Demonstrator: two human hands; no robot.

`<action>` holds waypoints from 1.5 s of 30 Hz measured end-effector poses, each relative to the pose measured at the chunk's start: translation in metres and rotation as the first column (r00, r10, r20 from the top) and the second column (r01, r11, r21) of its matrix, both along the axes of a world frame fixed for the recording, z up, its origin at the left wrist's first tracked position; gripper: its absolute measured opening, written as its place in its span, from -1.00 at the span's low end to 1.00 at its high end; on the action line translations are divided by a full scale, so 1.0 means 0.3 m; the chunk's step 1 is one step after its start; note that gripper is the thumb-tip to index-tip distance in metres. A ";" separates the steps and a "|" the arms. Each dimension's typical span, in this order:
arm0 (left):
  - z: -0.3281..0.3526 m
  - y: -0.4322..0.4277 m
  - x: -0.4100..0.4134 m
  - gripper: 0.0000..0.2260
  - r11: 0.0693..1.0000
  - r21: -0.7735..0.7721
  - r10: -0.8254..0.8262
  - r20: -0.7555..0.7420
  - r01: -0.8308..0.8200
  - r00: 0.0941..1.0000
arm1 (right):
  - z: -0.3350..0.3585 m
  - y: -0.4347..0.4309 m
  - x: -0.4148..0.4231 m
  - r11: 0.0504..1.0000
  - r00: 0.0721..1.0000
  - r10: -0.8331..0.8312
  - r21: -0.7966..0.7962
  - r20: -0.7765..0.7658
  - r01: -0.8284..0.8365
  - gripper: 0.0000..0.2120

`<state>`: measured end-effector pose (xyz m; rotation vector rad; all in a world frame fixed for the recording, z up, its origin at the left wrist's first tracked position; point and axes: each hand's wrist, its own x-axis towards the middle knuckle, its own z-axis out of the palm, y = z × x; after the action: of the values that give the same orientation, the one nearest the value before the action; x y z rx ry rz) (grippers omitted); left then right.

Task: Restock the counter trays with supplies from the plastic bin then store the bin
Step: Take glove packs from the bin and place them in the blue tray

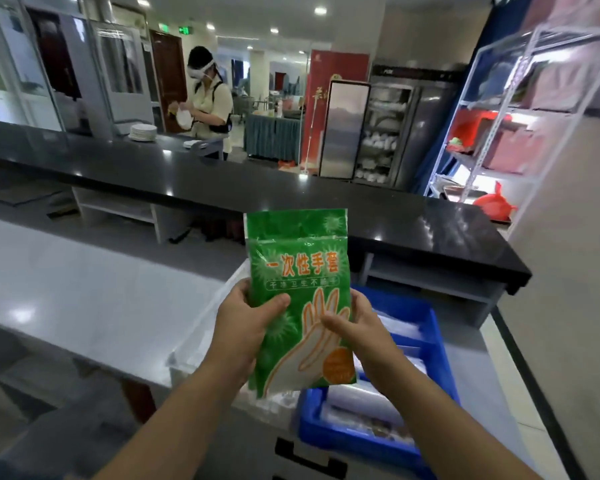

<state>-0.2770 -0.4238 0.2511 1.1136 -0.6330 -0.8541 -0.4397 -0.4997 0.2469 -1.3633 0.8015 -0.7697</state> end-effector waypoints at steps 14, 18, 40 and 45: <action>-0.084 -0.373 -0.343 -0.72 0.871 0.185 -0.472 0.063 0.455 0.879 | -0.070 -0.198 -0.413 0.943 0.946 -0.297 0.115 -0.128 0.311 -0.74; -0.180 -0.526 -0.303 -0.76 0.820 0.335 -0.544 0.198 0.465 0.816 | -0.071 -0.277 -0.517 0.883 0.845 -0.461 -0.045 -0.272 0.468 -0.80; -0.473 -1.071 -0.288 -0.49 0.578 0.806 -0.739 0.582 0.123 -0.341 | -0.021 -0.522 -0.629 0.732 0.294 -0.669 -0.537 -0.683 0.419 -0.77; -0.474 -1.063 -0.290 -0.87 0.585 0.804 -0.768 0.591 0.104 -0.247 | -0.035 -0.552 -0.621 0.753 0.274 -0.650 -0.553 -0.708 0.358 -0.75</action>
<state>-0.3642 -0.7428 0.1089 2.0049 -2.4786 -0.7117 -0.6259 -0.6654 0.2363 -1.8026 2.1643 -0.6264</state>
